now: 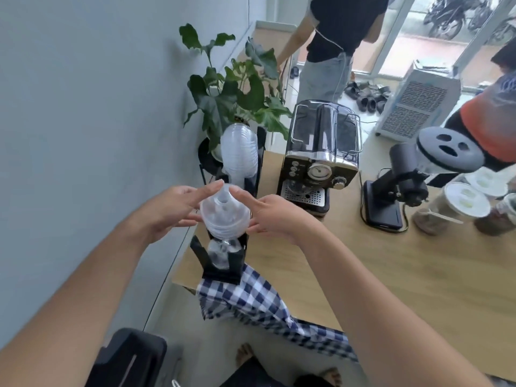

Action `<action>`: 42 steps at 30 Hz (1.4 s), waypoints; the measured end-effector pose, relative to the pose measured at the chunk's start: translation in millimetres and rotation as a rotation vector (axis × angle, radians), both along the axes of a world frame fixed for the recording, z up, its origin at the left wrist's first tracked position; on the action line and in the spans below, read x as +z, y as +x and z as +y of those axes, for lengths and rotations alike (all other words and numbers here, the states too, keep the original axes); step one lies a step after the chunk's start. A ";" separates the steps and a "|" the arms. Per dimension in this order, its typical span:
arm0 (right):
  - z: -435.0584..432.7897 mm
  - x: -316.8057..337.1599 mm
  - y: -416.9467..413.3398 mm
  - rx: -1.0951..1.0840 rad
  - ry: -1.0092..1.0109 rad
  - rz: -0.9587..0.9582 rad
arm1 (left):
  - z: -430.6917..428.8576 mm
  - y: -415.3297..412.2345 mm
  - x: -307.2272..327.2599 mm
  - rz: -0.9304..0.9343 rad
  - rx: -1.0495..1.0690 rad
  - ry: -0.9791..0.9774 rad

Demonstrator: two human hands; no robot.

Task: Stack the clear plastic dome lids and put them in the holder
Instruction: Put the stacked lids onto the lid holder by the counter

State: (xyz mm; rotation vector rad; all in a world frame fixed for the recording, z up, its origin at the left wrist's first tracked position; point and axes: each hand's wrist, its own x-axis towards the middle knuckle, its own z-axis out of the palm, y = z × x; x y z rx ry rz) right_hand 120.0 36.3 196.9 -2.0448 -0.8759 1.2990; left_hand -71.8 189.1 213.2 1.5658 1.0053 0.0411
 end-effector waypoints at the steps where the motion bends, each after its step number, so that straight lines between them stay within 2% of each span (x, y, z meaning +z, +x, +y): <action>1: 4.2 -2.8 -5.8 0.010 -0.027 -0.018 | 1.2 -7.9 -3.6 0.006 0.013 -0.010; 10: 20.2 -28.3 -32.9 -0.022 -0.184 -0.008 | 8.6 -34.7 -59.9 0.031 0.072 -0.200; 16: 28.4 -59.7 -31.4 -0.105 -0.255 0.110 | 17.7 -29.4 -99.2 0.031 0.017 -0.322; 22: 31.0 -86.3 -31.2 -0.157 -0.315 0.240 | 19.9 -26.3 -126.7 0.074 0.066 -0.409; 27: 28.6 -98.1 -34.5 -0.204 -0.291 0.312 | 13.2 -23.4 -127.8 0.125 0.096 -0.413; 34: 23.1 -99.8 -27.5 -0.251 -0.252 0.349 | 10.7 -19.1 -133.1 0.102 0.114 -0.405; 42: 18.8 -100.8 -24.5 -0.217 -0.247 0.364 | 11.3 -18.8 -131.1 0.090 0.026 -0.411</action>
